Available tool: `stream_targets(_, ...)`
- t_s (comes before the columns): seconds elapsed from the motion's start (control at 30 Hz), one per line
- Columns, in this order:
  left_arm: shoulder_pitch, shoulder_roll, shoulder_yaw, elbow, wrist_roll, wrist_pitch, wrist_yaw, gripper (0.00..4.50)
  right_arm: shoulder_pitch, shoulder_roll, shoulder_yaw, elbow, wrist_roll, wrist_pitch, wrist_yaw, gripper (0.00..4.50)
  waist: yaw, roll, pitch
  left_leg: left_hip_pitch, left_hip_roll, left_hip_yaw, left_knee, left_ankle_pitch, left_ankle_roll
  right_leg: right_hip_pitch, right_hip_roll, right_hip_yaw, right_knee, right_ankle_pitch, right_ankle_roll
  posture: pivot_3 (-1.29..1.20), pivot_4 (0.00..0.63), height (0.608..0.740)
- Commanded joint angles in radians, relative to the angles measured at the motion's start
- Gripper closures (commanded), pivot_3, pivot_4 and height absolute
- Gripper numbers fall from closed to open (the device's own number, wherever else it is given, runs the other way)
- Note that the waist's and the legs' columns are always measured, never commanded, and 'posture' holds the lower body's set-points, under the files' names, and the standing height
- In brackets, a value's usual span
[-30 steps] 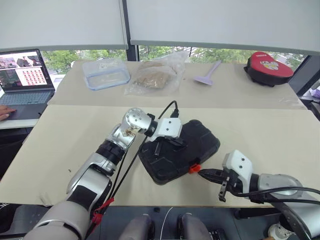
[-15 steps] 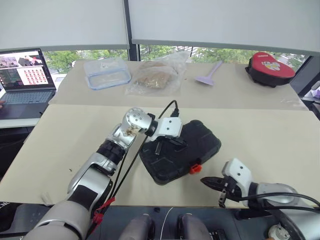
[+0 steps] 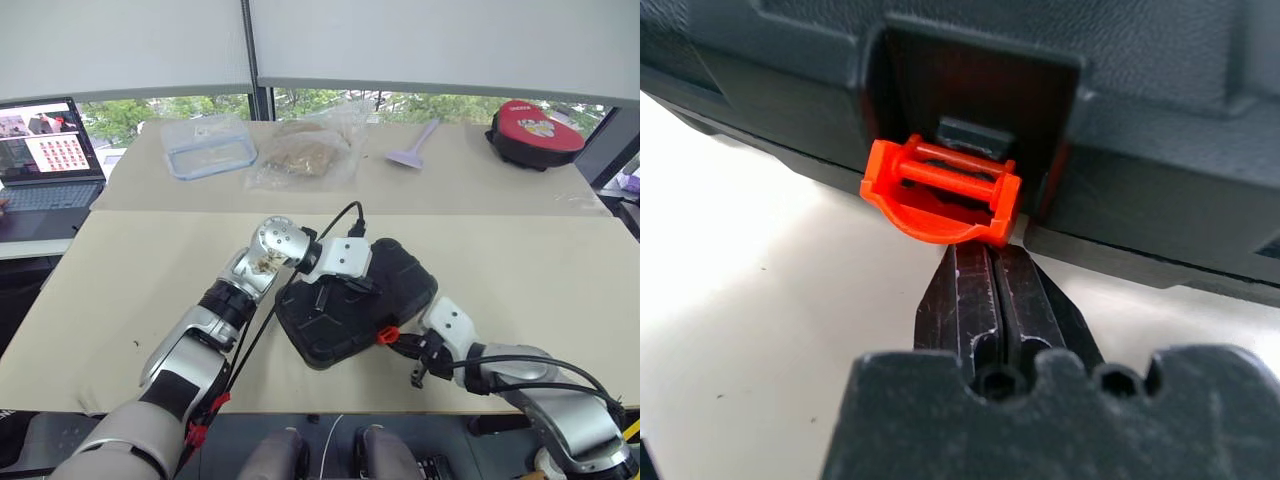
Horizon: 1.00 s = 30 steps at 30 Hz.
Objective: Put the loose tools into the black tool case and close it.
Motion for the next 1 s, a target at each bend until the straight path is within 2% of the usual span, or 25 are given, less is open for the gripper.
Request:
stream_targets(0.03,0.041,0.001,-0.055,0.028,0.055,0.010,-0.014,4.48,-0.027,0.004,-0.110,-0.157,0.098,0.019,0.000,4.50,0.000,0.000,0.000,0.000,0.000,0.000,0.000,0.000,0.000,0.000,0.000,0.000,0.000,0.000,0.000,0.00,0.150,0.722)
stream_targets(0.17,0.045,-0.004,-0.058,0.032,0.058,0.008,-0.009,4.48,-0.006,-0.011,-0.137,-0.184,0.143,0.052,0.017,4.50,0.000,0.000,0.000,-0.001,0.000,0.000,0.000,0.000,0.000,-0.001,0.000,0.000,0.000,0.000,0.000,0.00,0.150,0.722)
stream_targets(0.43,0.038,-0.004,-0.043,0.046,0.059,0.010,-0.004,4.48,0.076,-0.067,-0.133,-0.162,0.121,0.009,0.057,4.50,0.006,0.000,0.000,0.001,0.000,0.000,0.000,0.000,0.001,0.002,0.000,-0.001,-0.001,0.000,0.000,0.00,0.150,0.722)
stream_targets(0.63,0.060,0.060,0.024,-0.014,-0.004,0.126,-0.037,4.48,0.156,-0.124,-0.291,-0.173,0.193,-0.036,0.151,4.50,-0.001,0.000,0.000,0.001,0.000,0.000,0.000,-0.001,0.001,0.003,0.000,-0.001,-0.002,0.000,0.001,0.00,0.150,0.722)
stream_targets(0.73,0.109,0.155,0.095,-0.140,-0.084,0.256,-0.079,3.73,0.174,-0.158,-0.429,-0.145,0.282,-0.042,0.245,3.67,-0.014,0.000,0.000,0.001,0.001,0.000,-0.001,-0.001,0.000,0.002,0.001,-0.001,-0.002,0.000,0.000,0.00,0.150,0.722)
stream_targets(0.8,0.155,0.234,0.154,-0.232,-0.138,0.343,-0.087,3.06,0.177,-0.190,-0.506,-0.101,0.310,-0.061,0.309,3.06,-0.025,0.000,0.000,0.001,0.002,0.000,-0.002,-0.001,0.000,0.001,0.001,-0.001,-0.001,0.000,0.000,0.00,0.150,0.722)
stream_targets(0.87,0.230,0.342,0.242,-0.353,-0.230,0.473,-0.106,2.33,0.166,-0.230,-0.576,-0.026,0.335,-0.069,0.378,2.33,-0.027,0.001,0.001,0.002,0.002,0.000,-0.002,-0.001,-0.001,0.000,0.002,0.000,-0.001,0.000,0.000,0.00,0.150,0.722)
stream_targets(0.9,0.276,0.400,0.294,-0.414,-0.279,0.543,-0.112,2.11,0.166,-0.252,-0.608,0.016,0.345,-0.076,0.419,2.10,-0.026,0.001,0.001,0.002,0.002,0.000,-0.002,-0.002,-0.001,0.000,0.002,0.000,-0.001,-0.001,0.000,0.00,0.150,0.722)
stream_targets(1.0,0.419,0.542,0.448,-0.556,-0.397,0.714,-0.093,0.94,0.165,-0.308,-0.670,0.135,0.357,-0.096,0.526,0.96,-0.027,0.004,0.006,0.001,0.002,0.001,-0.003,-0.002,-0.001,-0.001,0.001,0.001,-0.001,-0.001,-0.001,0.00,0.150,0.722)
